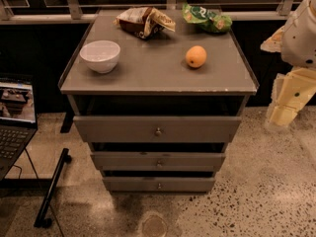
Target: Open top drawer
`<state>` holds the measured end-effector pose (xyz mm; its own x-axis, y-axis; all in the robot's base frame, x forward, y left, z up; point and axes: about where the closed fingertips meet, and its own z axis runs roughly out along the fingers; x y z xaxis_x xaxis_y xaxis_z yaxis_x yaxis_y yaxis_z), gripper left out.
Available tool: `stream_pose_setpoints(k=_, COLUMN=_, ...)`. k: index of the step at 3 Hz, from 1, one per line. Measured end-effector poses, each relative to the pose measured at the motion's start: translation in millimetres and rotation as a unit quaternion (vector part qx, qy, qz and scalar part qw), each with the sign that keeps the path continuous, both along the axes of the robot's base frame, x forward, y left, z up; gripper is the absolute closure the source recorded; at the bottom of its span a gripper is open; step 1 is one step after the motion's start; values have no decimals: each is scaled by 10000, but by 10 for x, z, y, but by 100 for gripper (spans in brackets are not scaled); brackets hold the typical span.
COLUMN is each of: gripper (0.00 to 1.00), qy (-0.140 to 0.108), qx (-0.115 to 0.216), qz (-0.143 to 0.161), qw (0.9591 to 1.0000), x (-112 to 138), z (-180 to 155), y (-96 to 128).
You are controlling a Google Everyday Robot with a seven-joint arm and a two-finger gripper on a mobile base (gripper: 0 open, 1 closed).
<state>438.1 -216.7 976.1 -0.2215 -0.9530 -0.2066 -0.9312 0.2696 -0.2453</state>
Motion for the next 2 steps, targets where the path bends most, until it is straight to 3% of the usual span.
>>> stream_pose_setpoints(k=2, gripper=0, qy=-116, qx=94, qz=-43, qw=9999, x=6, z=-4, y=0)
